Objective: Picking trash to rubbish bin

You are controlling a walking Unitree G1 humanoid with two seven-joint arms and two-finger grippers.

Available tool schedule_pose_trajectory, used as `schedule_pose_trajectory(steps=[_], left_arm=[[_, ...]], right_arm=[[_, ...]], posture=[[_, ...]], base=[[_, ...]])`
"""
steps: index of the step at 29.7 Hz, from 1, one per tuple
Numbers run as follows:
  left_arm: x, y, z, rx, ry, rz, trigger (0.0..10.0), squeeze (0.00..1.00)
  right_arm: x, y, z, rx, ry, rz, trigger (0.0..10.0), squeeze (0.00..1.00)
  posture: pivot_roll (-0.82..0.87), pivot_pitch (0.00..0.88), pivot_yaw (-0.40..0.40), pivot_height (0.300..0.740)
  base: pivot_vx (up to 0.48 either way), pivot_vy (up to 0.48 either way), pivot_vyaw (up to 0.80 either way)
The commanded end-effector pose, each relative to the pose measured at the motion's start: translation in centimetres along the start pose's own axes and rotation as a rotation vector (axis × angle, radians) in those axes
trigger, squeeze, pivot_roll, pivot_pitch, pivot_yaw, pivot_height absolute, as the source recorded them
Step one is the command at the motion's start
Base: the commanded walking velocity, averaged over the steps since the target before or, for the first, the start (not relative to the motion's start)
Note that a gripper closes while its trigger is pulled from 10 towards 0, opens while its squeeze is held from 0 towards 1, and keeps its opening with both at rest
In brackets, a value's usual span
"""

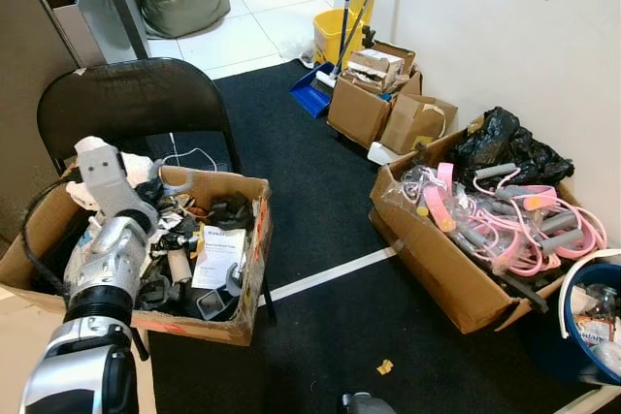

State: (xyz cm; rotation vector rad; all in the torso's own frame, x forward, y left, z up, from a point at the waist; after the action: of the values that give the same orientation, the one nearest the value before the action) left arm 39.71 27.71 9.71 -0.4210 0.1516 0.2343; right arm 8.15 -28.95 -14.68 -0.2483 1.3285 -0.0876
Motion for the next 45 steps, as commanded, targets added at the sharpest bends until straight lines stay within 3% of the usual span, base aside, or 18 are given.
schedule_pose_trajectory(steps=[1,7,8,15,21,24,25,26,27,28,30,31,34,36,40,45], left_arm=[[-0.2,1.7,-0.1,-0.002,0.013,0.052,10.0,0.00],[-0.3,2.4,-0.4,0.000,0.025,0.069,10.0,0.00],[-0.3,2.3,-0.5,-0.013,0.028,0.062,10.0,1.00],[-0.2,1.9,-0.4,-0.032,0.024,0.040,10.0,1.00],[0.1,1.5,0.6,-0.022,-0.007,0.034,10.0,1.00],[0.4,0.4,1.7,-0.027,-0.049,-0.001,10.0,1.00],[0.5,-0.8,2.3,-0.027,-0.073,-0.048,10.0,0.00],[0.6,-3.2,2.9,-0.033,-0.104,-0.141,10.0,0.00],[0.6,-4.2,2.9,-0.038,-0.108,-0.180,10.0,0.00],[0.6,-4.2,2.9,-0.038,-0.108,-0.180,10.0,0.00],[0.5,-6.3,2.1,-0.034,-0.083,-0.255,10.0,0.00],[0.5,-6.3,2.1,-0.034,-0.083,-0.255,10.0,0.00],[0.2,-8.8,-0.1,-0.021,-0.021,-0.328,10.0,0.00],[0.1,-9.3,-0.7,-0.023,-0.009,-0.344,10.0,0.00],[-0.9,-12.1,-3.7,-0.026,0.056,-0.424,10.0,0.00],[-1.2,-12.6,-4.6,-0.028,0.078,-0.434,10.0,0.00]], right_arm=[[-0.1,0.1,-1.2,-0.006,0.026,0.007,10.0,0.00],[0.1,1.9,-1.2,-0.012,0.020,0.029,10.0,0.00],[0.2,2.6,-0.9,-0.016,0.016,0.035,10.0,0.00],[0.4,4.4,0.4,-0.032,-0.005,0.057,10.0,0.00],[0.4,4.7,0.6,-0.049,-0.009,0.062,10.0,0.00],[0.4,4.6,0.7,-0.058,-0.008,0.061,10.0,0.00],[0.4,4.4,0.7,-0.061,-0.008,0.061,10.0,0.00],[0.4,4.2,0.7,-0.065,-0.007,0.059,10.0,0.00],[0.4,4.1,0.6,-0.066,-0.006,0.058,10.0,0.00],[0.4,4.1,0.6,-0.066,-0.006,0.058,10.0,0.00],[0.4,3.9,0.6,-0.068,-0.005,0.058,10.0,0.00],[0.4,3.9,0.6,-0.068,-0.005,0.058,10.0,0.00],[0.3,3.7,0.7,-0.067,-0.005,0.056,10.0,0.00],[0.3,3.7,0.7,-0.067,-0.005,0.056,10.0,0.00],[0.4,3.9,1.1,-0.066,-0.009,0.056,10.0,0.00],[0.4,4.4,1.4,-0.067,-0.010,0.059,10.0,0.00]], posture=[[-0.04,0.150,0.043,0.740],[-0.04,0.155,0.036,0.740],[-0.04,0.155,0.036,0.740],[-0.03,0.154,0.030,0.740],[-0.03,0.148,0.030,0.740],[-0.03,0.142,0.033,0.740],[-0.03,0.142,0.033,0.740],[-0.02,0.135,0.037,0.740],[-0.02,0.135,0.037,0.740],[-0.02,0.135,0.037,0.740],[-0.02,0.128,0.041,0.740],[-0.02,0.128,0.041,0.740],[-0.03,0.122,0.045,0.740],[-0.03,0.122,0.045,0.740],[-0.03,0.116,0.050,0.740],[-0.03,0.120,0.049,0.740]], base=[[0.000,0.000,0.00],[0.000,0.000,0.00],[0.000,0.000,0.00],[0.000,0.000,0.00],[0.000,0.000,0.00],[0.000,0.000,0.00],[0.000,0.000,0.00],[0.000,0.000,0.00],[0.000,0.000,0.00],[0.000,0.000,0.00],[0.000,0.000,0.00],[0.000,0.000,0.00],[-0.095,0.000,0.00],[-0.285,0.000,0.00],[-0.376,0.000,0.00],[-0.379,0.000,0.00]])
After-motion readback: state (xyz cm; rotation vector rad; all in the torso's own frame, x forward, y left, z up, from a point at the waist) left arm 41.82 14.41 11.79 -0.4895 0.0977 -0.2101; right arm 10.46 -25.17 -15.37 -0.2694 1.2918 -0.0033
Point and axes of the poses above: a point about 5 cm out from each wrist's last joint towards the gripper, its own x axis pointing out of the wrist towards the gripper, its own z axis along the axis of the wrist's last joint, y = z × x, the point moved 5 cm from there along x, pointing out of the wrist towards the gripper, and after that the axes turned 7 degrees about -x, right-handed, at the moved point
